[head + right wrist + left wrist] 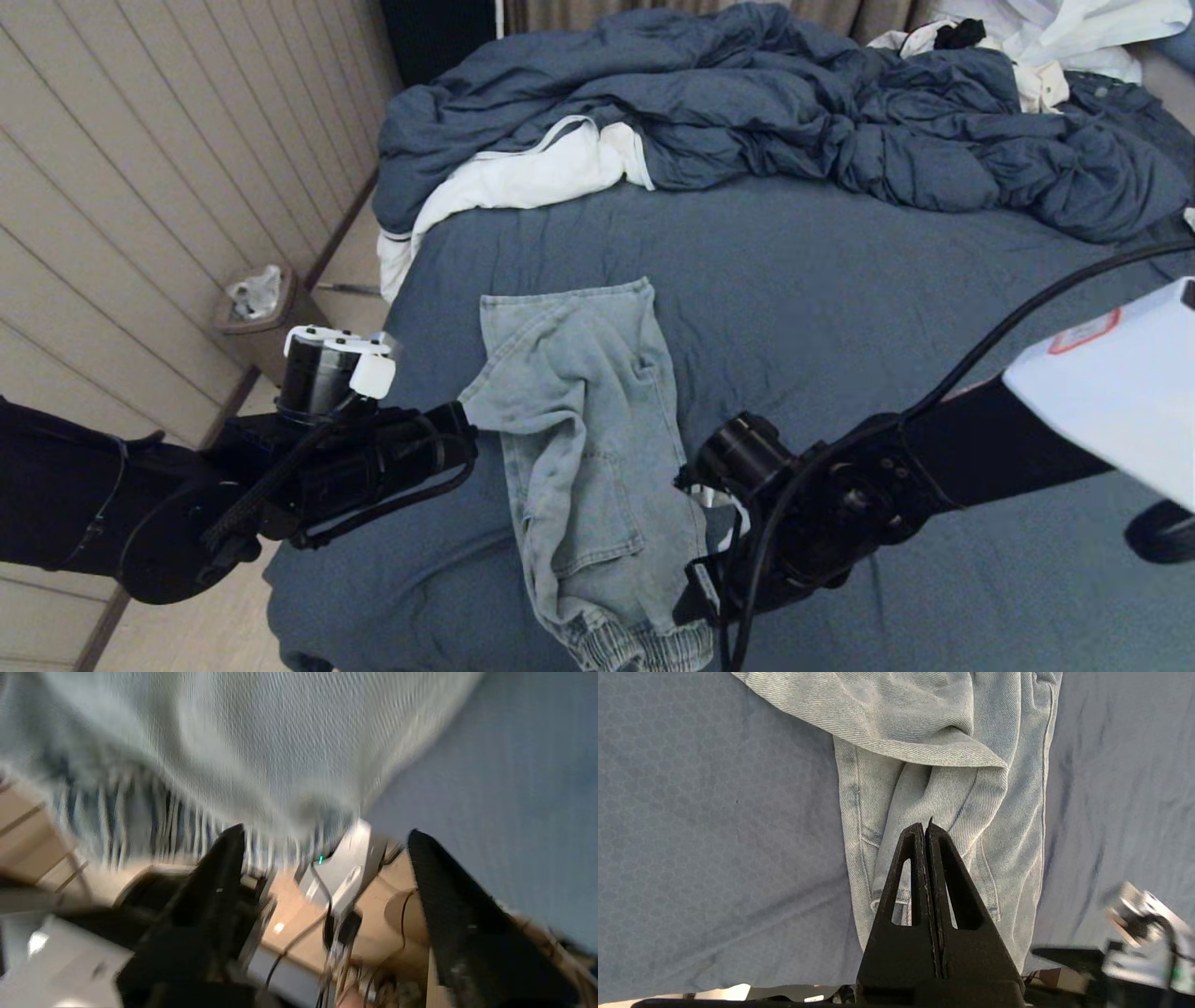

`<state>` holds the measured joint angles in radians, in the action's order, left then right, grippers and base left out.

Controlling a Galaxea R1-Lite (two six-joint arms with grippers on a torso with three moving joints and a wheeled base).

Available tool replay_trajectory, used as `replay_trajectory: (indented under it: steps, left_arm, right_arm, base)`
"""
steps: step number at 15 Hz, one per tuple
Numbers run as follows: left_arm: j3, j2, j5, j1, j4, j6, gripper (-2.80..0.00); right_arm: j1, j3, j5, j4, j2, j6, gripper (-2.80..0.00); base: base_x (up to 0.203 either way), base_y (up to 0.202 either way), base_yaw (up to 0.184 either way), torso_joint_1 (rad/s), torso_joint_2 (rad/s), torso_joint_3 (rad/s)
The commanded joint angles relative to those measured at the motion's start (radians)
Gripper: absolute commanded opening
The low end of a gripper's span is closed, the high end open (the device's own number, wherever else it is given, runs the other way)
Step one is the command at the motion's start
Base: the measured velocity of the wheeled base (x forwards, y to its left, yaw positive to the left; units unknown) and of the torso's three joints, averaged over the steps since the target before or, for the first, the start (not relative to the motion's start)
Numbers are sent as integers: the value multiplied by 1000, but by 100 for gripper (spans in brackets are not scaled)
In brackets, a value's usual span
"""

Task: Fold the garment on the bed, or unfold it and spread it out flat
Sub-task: Fold the blue shorts

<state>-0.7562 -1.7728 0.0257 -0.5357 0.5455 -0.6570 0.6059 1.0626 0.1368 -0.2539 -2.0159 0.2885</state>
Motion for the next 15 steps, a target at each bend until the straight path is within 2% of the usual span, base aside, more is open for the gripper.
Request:
replay_trajectory:
  steps: [1,3,6,8,9,15]
  left_arm:
    - [-1,-2,0,0,4,-4,-280]
    - [-2,-2,0,0,4,-4,-280]
    - [-5,-7,2,0,4,-10,-280]
    - [-5,-7,2,0,4,-10,-280]
    - [-5,-7,2,0,5,-10,-280]
    - [-2,7,0,0,5,-12,-280]
  right_arm:
    - [6,-2,-14,88,-74,1,0]
    - [9,-1,-44,140,-111,2,0]
    - [43,-12,-157,282,-183,3,0]
    - [60,-24,-167,322,-202,3,0]
    - [69,-18,-172,322,-198,4,-280]
    - [69,-7,-170,339,-179,17,-280]
  base:
    - [0,0,0,0,0,0]
    - [0,0,0,0,0,0]
    - [0,0,0,0,0,0]
    - [0,0,0,0,0,0]
    - [0,0,0,0,0,0]
    - [0,0,0,0,0,0]
